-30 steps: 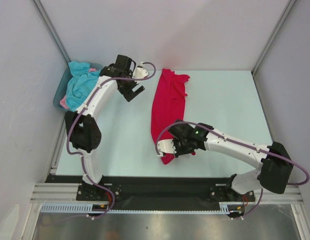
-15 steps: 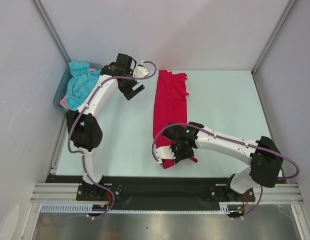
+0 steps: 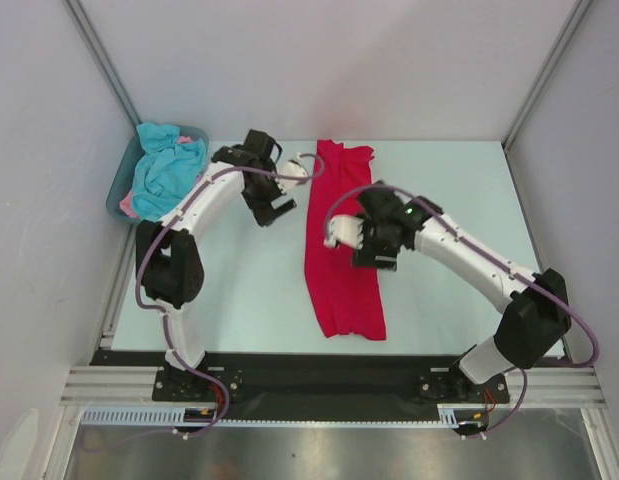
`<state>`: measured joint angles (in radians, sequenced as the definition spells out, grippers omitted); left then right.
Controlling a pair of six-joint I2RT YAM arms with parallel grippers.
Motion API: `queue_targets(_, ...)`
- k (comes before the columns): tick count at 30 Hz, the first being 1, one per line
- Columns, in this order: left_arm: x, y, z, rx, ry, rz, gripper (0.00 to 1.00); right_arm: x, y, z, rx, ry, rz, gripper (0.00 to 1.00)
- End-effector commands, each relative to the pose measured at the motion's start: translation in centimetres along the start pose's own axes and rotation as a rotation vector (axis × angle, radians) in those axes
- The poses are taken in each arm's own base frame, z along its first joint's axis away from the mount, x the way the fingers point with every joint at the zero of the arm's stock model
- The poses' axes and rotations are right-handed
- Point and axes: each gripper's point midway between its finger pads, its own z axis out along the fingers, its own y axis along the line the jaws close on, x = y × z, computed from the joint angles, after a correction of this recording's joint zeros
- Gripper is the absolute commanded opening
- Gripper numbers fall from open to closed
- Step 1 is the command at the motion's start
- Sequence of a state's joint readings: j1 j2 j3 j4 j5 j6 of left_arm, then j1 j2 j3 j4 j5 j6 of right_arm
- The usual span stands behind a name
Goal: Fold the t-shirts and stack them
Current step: Fold the tshirt
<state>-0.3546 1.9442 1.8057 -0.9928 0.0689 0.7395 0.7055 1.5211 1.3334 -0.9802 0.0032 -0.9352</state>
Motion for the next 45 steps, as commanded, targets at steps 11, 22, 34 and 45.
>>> queue_targets(11, -5.1, -17.3, -1.0, 0.214, -0.368, 0.537, 0.98, 18.7, -18.2, -4.9, 0.572, 0.27, 0.545, 0.79)
queue_targets(22, -5.9, -20.7, 1.7, 0.1, -0.372, 0.417, 1.0, 20.7, -14.8, -5.2, 0.499, 0.302, 0.667, 0.8)
queue_targets(34, -0.5, -25.9, 2.6, 0.084, -0.339, 0.56, 1.0, 21.3, -12.3, -5.9, 0.57, 0.27, 0.707, 0.82)
queue_targets(45, 0.4, -28.2, 2.0, -0.074, -0.504, 0.65, 1.0, 19.9, -13.2, -8.8, 0.693, 0.17, 0.795, 0.82)
